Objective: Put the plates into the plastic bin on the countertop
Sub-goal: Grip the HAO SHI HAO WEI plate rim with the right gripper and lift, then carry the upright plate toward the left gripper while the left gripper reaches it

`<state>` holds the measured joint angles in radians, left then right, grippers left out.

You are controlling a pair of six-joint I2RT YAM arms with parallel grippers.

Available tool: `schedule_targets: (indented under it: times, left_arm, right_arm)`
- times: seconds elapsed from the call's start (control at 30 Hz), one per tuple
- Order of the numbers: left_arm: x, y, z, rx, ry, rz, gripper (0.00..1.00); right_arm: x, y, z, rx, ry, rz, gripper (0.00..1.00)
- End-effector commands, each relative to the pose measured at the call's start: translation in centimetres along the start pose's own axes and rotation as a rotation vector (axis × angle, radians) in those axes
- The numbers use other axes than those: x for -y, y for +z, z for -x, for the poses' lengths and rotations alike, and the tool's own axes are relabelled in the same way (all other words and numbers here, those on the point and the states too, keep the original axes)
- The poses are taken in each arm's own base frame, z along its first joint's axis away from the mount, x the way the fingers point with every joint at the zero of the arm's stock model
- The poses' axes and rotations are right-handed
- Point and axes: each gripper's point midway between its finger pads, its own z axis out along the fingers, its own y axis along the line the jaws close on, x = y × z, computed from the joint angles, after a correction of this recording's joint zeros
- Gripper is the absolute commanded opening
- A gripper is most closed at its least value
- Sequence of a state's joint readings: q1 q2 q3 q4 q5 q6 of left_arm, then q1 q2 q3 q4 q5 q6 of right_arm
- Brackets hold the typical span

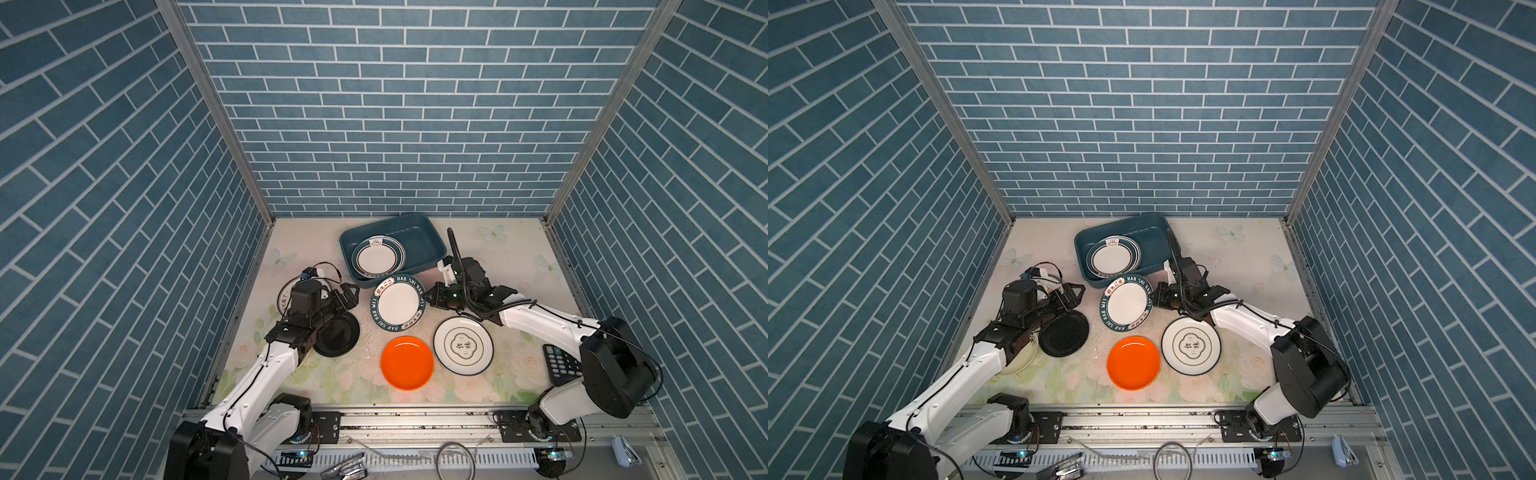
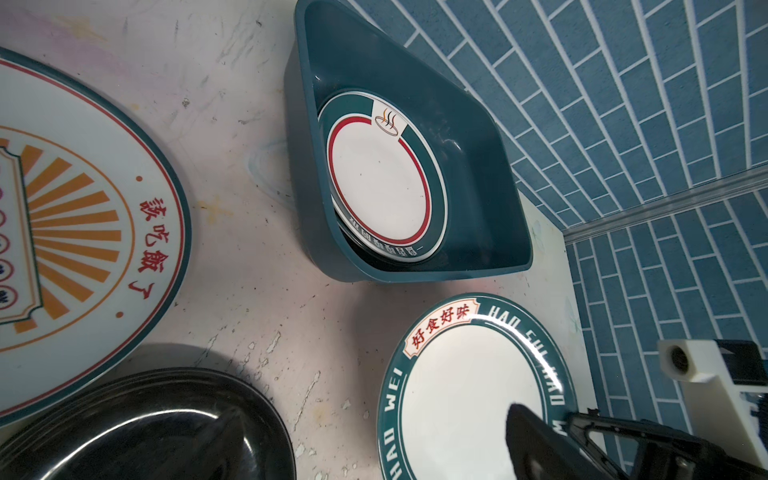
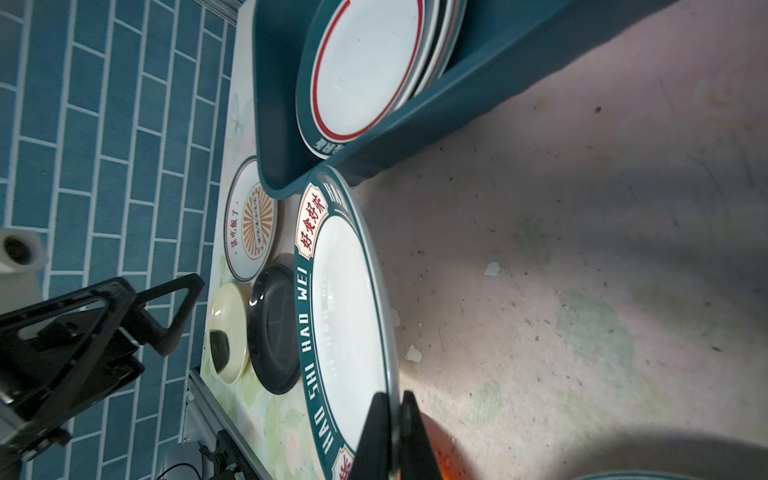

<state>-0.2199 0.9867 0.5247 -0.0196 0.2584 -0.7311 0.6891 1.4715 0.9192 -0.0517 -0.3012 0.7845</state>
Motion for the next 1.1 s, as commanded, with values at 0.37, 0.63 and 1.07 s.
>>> schedule_targets:
  times: [0.37,0.63,1.07]
  left_arm:
    - [1.7,1.1,0.0,-0.012,-0.062,-0.120,1.00]
    - [3.1,1.7,-1.1,-0.036,-0.068,-0.192,0.99]
    - [6.1,3.4,-3.3,-0.107,-0.053,-0.276,0.96]
  right_arm:
    - [-1.5,-4.2,2.2,0.129,-0.062,0.006,0.00]
    - [-1.7,-4.6,2.6,0.150,-0.055,0.020,0.00]
    - [-2.3,-6.0,3.6,0.211,-0.044,0.050,0.00]
